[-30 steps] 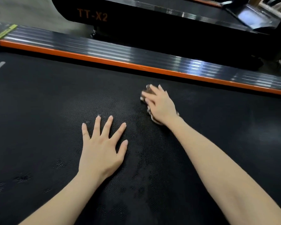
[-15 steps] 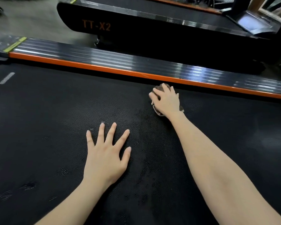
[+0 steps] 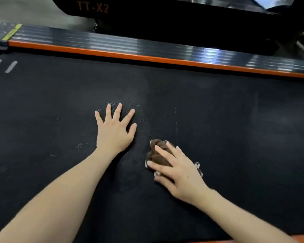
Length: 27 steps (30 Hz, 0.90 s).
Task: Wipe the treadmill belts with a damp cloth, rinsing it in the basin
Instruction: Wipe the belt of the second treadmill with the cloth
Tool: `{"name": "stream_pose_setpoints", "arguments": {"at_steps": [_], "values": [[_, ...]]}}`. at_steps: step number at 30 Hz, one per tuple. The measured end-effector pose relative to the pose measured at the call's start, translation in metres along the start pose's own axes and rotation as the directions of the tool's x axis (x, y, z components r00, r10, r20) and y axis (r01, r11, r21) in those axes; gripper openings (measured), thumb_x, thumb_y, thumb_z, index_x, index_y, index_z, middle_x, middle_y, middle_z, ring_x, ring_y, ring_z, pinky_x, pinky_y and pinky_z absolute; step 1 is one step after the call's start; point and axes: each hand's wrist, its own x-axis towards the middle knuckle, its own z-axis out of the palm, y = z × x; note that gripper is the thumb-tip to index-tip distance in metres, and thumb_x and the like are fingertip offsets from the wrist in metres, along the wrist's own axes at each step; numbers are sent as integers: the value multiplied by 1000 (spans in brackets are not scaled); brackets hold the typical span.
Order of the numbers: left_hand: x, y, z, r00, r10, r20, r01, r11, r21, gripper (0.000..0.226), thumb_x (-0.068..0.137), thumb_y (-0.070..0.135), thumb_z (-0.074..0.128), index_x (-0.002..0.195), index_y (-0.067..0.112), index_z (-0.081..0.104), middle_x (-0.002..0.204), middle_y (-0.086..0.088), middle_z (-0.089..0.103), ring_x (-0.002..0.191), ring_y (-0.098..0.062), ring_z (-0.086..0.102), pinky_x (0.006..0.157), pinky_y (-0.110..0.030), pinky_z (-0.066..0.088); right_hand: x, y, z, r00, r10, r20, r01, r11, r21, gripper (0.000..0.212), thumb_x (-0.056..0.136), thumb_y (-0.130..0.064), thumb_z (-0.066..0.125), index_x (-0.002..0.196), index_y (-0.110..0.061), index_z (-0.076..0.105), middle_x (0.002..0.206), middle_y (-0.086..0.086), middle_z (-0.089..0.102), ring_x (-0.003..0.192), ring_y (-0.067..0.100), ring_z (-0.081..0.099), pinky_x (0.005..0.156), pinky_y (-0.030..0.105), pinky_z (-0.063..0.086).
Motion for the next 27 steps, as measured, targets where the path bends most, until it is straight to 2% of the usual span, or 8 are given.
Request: {"name": "stream_pose_setpoints", "arguments": {"at_steps": [2, 6, 10, 14, 17, 20, 24, 27], "values": [[1, 0, -2, 1000, 2, 22, -1, 1000, -8, 53, 96, 55, 24, 147, 40, 24, 158, -7, 17, 146, -34, 4, 112, -61, 0, 12, 11, -3, 999, -24, 43, 26, 999, -47, 38, 91, -50, 43, 123, -37, 60, 143, 3, 46, 134, 34, 39, 107, 56, 28], [-25, 2, -16, 999, -47, -3, 46, 991, -129, 52, 98, 46, 32, 148, 35, 26, 158, -9, 19, 146, -31, 8, 114, -59, 0, 56, 14, 0, 954, 301, -16, -301, 953, -29, 56, 86, -58, 26, 124, -35, 60, 146, 0, 43, 137, 31, 34, 111, 56, 24], [-96, -6, -28, 998, -53, 23, 54, 995, -86, 48, 100, 45, 25, 147, 37, 28, 158, -6, 18, 146, -31, 6, 113, -58, -4, 58, -5, 5, 915, 402, -18, -402, 913, -64, 41, 94, -49, 40, 128, -33, 57, 151, -1, 34, 141, 33, 22, 113, 55, 15], [-135, -36, -26, 995, -52, 89, 53, 999, -12, 62, 90, 54, 5, 147, 40, 27, 158, -5, 19, 146, -33, 8, 111, -62, -1, 13, -63, 12, 975, 194, 110, -195, 981, 4, 47, 91, -52, 34, 124, -32, 61, 149, 3, 37, 140, 40, 23, 109, 60, 15], [-141, -43, -19, 997, -22, 68, 22, 1000, 1, 62, 91, 53, 6, 146, 39, 29, 158, -4, 21, 146, -32, 9, 110, -65, 3, -27, -76, 7, 978, 89, 187, -90, 996, -3, 50, 89, -50, 31, 124, -31, 61, 149, 4, 38, 140, 38, 25, 110, 55, 18], [-140, -43, -18, 997, -14, 75, 15, 1000, -15, 60, 92, 52, 8, 147, 38, 28, 158, -5, 20, 146, -32, 8, 110, -65, 2, -65, -47, -16, 946, 300, 122, -308, 950, 50, 46, 89, -48, 37, 124, -31, 61, 152, -1, 31, 143, 32, 19, 112, 56, 17], [-141, -43, -16, 998, -16, 54, 18, 999, -32, 58, 93, 51, 10, 146, 39, 28, 158, -5, 19, 146, -32, 6, 110, -64, -1, -94, -30, -32, 787, 609, 96, -614, 789, 31, 35, 95, -28, 53, 129, -33, 55, 156, -3, 18, 146, 29, 3, 115, 57, 9], [-139, -42, -16, 998, -19, 68, 23, 998, -53, 49, 99, 46, 20, 147, 40, 24, 159, -3, 14, 147, -31, 1, 111, -63, -4, -58, -66, -17, 803, 585, 115, -586, 810, -33, 35, 96, -33, 49, 131, -30, 55, 157, -2, 16, 145, 34, 2, 113, 57, 8]]}}
